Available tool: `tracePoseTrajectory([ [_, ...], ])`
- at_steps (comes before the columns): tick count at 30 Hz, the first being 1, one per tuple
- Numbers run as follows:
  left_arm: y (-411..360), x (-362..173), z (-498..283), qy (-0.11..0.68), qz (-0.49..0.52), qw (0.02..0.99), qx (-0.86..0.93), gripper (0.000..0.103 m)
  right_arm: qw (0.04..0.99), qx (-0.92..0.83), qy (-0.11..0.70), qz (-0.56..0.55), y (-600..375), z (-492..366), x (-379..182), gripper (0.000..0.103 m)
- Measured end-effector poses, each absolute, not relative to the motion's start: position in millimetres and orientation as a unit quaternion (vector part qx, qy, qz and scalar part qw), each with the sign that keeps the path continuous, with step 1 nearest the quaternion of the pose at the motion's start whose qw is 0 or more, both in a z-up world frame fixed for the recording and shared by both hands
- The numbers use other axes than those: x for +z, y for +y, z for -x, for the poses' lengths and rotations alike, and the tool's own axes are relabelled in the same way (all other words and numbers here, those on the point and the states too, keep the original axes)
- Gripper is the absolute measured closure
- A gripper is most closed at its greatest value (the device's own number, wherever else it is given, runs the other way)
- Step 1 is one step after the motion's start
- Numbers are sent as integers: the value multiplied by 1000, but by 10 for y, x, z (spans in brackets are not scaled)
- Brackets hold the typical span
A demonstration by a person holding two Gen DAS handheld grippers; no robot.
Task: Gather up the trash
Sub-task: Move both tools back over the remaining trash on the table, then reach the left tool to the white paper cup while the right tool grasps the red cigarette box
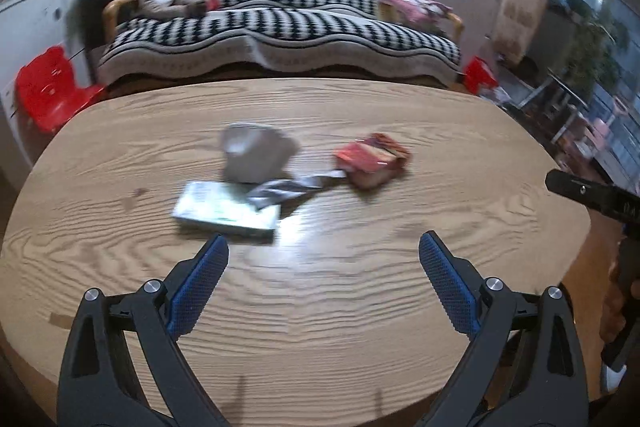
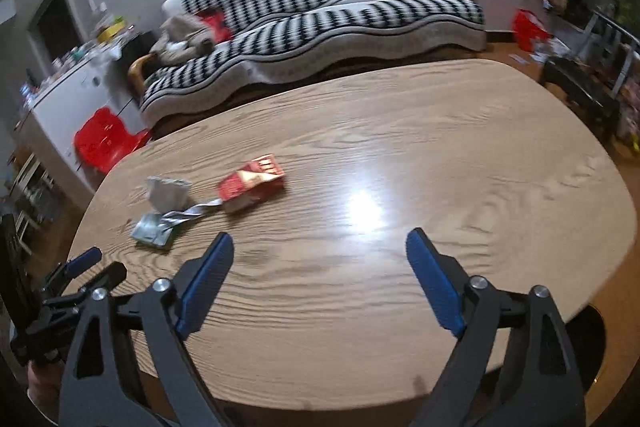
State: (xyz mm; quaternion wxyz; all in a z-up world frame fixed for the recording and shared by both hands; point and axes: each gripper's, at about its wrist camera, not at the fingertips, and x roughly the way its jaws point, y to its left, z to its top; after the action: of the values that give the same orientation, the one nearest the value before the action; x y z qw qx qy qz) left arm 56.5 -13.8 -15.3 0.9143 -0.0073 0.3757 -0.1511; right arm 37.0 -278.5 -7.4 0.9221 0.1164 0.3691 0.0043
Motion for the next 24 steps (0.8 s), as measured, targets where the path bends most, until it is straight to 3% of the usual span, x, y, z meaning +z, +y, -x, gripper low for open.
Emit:
tracePoseTrajectory([
  [8, 174, -250, -898, 383, 14, 916, -117, 10, 921, 37, 380, -82, -2308, -747, -252, 14],
  [24, -28, -690, -1715, 415, -4, 905, -87, 10, 896, 61, 432, -79, -2133, -1758, -897, 8],
])
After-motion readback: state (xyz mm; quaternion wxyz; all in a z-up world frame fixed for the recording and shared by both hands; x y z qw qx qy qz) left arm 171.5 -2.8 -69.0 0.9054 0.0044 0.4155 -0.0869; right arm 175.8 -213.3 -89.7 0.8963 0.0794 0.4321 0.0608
